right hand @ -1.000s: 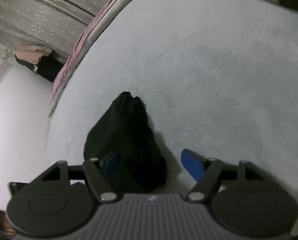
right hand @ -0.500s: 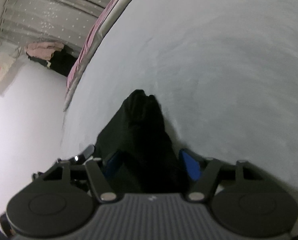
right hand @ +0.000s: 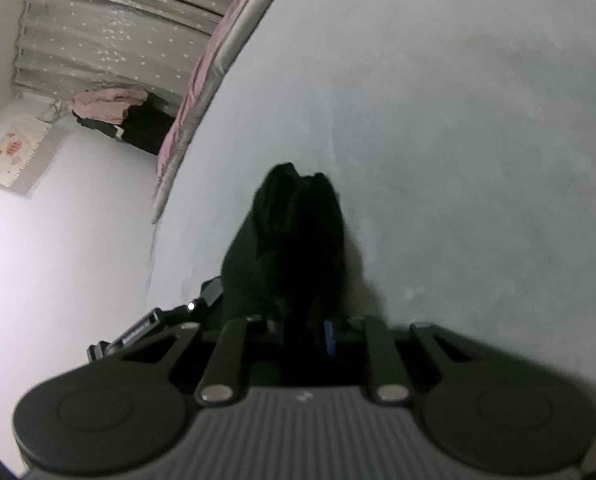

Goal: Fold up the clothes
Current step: 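Close both grippers on the folded shirt and lift it off the bed, then carry the folded shirt with both grippers to the folded clothes stack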

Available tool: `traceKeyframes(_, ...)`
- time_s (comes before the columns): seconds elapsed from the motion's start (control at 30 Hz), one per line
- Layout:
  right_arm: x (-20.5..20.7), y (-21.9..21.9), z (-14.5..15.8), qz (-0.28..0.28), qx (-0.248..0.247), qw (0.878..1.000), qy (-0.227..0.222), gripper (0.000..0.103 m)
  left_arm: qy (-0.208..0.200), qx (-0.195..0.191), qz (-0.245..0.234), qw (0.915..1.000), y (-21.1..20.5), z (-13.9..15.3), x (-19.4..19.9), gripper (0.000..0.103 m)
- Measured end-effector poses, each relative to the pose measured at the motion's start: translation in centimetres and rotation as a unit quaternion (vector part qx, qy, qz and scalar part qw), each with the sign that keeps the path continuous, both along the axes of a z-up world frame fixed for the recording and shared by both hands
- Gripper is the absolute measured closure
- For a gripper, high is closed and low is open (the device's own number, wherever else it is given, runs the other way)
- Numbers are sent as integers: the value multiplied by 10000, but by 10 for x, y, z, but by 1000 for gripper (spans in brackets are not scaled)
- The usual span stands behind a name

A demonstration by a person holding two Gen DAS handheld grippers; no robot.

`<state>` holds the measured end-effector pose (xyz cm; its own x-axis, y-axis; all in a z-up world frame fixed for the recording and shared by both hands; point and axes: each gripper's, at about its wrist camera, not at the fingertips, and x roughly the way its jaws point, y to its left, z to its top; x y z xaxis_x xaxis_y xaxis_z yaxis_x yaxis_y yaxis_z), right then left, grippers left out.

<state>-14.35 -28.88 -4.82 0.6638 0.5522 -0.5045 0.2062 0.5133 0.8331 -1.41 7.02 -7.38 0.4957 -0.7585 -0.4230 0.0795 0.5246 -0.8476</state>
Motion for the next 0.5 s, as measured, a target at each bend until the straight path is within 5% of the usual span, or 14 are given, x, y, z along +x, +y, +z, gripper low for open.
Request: traceKeyframes(0.5, -4, -8, 44, 91, -94, 9985, -532, 88, -549, 302, 53, 9980, -12, 68, -9, 91)
